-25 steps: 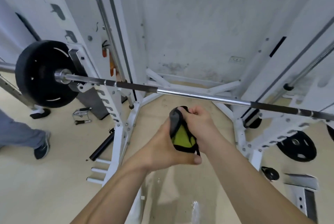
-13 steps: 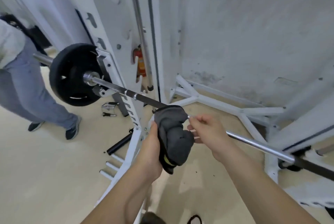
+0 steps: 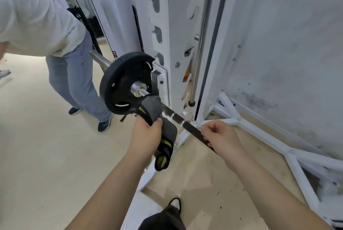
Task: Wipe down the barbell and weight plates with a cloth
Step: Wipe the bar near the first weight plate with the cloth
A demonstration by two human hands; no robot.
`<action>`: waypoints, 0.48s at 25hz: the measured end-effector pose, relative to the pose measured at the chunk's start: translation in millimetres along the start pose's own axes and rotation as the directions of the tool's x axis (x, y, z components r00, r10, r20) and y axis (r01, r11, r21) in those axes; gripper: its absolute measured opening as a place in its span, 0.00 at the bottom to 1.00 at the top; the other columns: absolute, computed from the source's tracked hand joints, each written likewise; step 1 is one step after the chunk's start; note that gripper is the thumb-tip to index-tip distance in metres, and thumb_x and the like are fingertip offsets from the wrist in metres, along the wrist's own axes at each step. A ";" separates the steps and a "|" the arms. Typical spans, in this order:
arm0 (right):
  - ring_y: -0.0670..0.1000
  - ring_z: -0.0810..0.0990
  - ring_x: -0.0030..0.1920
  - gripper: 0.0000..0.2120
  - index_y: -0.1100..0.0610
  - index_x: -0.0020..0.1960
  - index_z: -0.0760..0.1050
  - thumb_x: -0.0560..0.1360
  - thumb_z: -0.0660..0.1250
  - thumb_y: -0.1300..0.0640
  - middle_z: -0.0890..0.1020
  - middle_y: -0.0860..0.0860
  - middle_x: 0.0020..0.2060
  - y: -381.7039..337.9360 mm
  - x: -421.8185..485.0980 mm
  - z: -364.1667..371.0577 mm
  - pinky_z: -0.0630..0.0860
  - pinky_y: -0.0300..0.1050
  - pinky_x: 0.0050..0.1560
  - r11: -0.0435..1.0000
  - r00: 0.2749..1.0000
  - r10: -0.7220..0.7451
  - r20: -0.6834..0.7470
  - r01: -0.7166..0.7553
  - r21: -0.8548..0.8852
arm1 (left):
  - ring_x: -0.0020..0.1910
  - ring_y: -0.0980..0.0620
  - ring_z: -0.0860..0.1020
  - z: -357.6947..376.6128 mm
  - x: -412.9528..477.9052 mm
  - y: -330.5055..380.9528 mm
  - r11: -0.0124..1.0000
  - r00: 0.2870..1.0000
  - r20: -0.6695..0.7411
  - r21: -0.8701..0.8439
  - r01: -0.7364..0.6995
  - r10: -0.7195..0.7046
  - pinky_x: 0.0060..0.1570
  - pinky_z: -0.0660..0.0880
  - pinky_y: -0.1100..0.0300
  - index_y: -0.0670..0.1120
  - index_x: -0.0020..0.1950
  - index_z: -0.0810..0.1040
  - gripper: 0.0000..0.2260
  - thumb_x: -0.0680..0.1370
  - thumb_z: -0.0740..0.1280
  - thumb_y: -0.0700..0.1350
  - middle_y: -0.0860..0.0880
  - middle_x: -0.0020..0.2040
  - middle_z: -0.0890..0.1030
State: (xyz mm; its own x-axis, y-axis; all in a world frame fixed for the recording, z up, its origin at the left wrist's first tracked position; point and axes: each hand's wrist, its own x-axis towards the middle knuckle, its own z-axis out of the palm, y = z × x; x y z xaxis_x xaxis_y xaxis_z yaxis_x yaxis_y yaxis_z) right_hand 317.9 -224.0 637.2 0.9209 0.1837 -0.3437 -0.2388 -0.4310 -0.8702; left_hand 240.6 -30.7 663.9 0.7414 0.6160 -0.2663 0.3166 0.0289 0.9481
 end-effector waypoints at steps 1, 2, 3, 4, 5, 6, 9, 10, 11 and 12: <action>0.51 0.83 0.49 0.05 0.50 0.46 0.82 0.79 0.68 0.53 0.85 0.48 0.44 -6.7 12.1 6.0 0.82 0.50 0.53 1.000 1.000 0.000 -0.006 0.000 -0.018 | 0.56 0.48 0.82 -4.6 16.4 7.9 0.990 0.994 0.022 0.099 -0.104 0.103 0.58 0.80 0.48 0.51 0.68 0.75 0.16 0.82 0.64 0.40 0.51 0.55 0.83; 0.50 0.83 0.49 0.05 0.50 0.47 0.82 0.79 0.68 0.53 0.85 0.47 0.44 -12.7 22.2 10.9 0.80 0.48 0.51 1.000 1.000 0.002 -0.020 -0.003 -0.022 | 0.54 0.48 0.81 -7.0 30.2 13.6 0.954 0.977 0.041 0.213 -0.212 0.208 0.54 0.78 0.52 0.52 0.70 0.73 0.19 0.81 0.63 0.37 0.51 0.53 0.83; 0.49 0.83 0.48 0.04 0.49 0.48 0.82 0.80 0.69 0.52 0.85 0.46 0.45 -19.0 30.7 16.2 0.78 0.46 0.49 1.000 0.999 0.004 -0.033 -0.004 -0.019 | 0.53 0.47 0.80 -7.5 42.6 18.1 0.882 0.940 0.054 0.333 -0.335 0.337 0.51 0.76 0.55 0.52 0.71 0.73 0.23 0.79 0.62 0.34 0.50 0.53 0.82; 0.49 0.82 0.48 0.04 0.49 0.48 0.81 0.80 0.69 0.51 0.84 0.46 0.45 -21.5 39.3 21.3 0.77 0.45 0.48 1.000 0.999 0.006 -0.044 -0.006 -0.015 | 0.54 0.46 0.79 -6.6 54.7 18.2 0.783 0.880 0.071 0.427 -0.452 0.469 0.51 0.75 0.55 0.52 0.73 0.74 0.28 0.76 0.62 0.31 0.47 0.56 0.81; 0.49 0.82 0.47 0.04 0.50 0.48 0.81 0.80 0.69 0.51 0.84 0.45 0.45 -24.2 46.9 25.7 0.76 0.45 0.48 1.000 0.999 0.014 -0.049 -0.014 -0.011 | 0.59 0.44 0.78 -2.8 66.5 15.4 0.682 0.819 0.096 0.504 -0.530 0.565 0.55 0.76 0.54 0.52 0.74 0.74 0.31 0.73 0.63 0.29 0.44 0.62 0.79; 0.49 0.82 0.46 0.04 0.51 0.48 0.81 0.80 0.69 0.52 0.84 0.45 0.44 -25.1 53.1 29.0 0.76 0.44 0.48 0.999 0.998 0.029 -0.051 -0.029 -0.016 | 0.65 0.40 0.75 3.2 77.7 6.8 0.591 0.787 0.152 0.581 -0.560 0.598 0.59 0.76 0.50 0.51 0.74 0.75 0.33 0.71 0.65 0.29 0.40 0.69 0.75; 0.47 0.80 0.46 0.06 0.54 0.53 0.82 0.77 0.70 0.58 0.83 0.46 0.45 -22.1 71.0 36.6 0.73 0.41 0.46 0.993 0.995 0.092 -0.025 -0.094 -0.069 | 0.78 0.35 0.61 23.2 104.3 -39.4 0.343 0.803 0.519 0.727 -0.595 0.292 0.74 0.67 0.44 0.52 0.77 0.71 0.32 0.73 0.68 0.38 0.38 0.82 0.58; 0.47 0.80 0.48 0.10 0.56 0.57 0.82 0.77 0.69 0.59 0.83 0.46 0.48 -18.2 78.1 39.4 0.73 0.42 0.49 0.986 0.993 0.114 -0.004 -0.113 -0.120 | 0.81 0.35 0.55 26.9 110.3 -55.3 0.306 0.786 0.600 0.728 -0.614 0.149 0.78 0.61 0.43 0.53 0.79 0.68 0.31 0.75 0.66 0.42 0.39 0.84 0.54; 0.47 0.80 0.50 0.12 0.57 0.59 0.81 0.76 0.69 0.60 0.82 0.47 0.49 -14.4 84.4 41.9 0.74 0.43 0.52 0.975 0.990 0.138 0.019 -0.132 -0.179 | 0.82 0.35 0.53 28.6 113.7 -66.4 0.323 0.770 0.629 0.710 -0.625 0.108 0.79 0.58 0.43 0.53 0.79 0.68 0.30 0.75 0.65 0.46 0.40 0.84 0.54; 0.48 0.79 0.50 0.12 0.58 0.59 0.80 0.76 0.70 0.60 0.81 0.48 0.48 -10.7 89.5 44.5 0.76 0.45 0.55 0.960 0.987 0.157 0.040 -0.143 -0.241 | 0.81 0.35 0.56 27.9 115.2 -72.8 0.380 0.770 0.619 0.683 -0.624 0.153 0.78 0.59 0.42 0.52 0.77 0.71 0.28 0.75 0.65 0.50 0.40 0.83 0.58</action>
State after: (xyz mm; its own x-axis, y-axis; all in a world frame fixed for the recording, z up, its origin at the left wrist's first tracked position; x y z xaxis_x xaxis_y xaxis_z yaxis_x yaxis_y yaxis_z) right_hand 389.2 -163.7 600.0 0.8590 0.1493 -0.4898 -0.2863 -0.6530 -0.7012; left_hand 319.4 16.2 559.4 0.9858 -0.0088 -0.1675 0.0612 -0.9110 0.4079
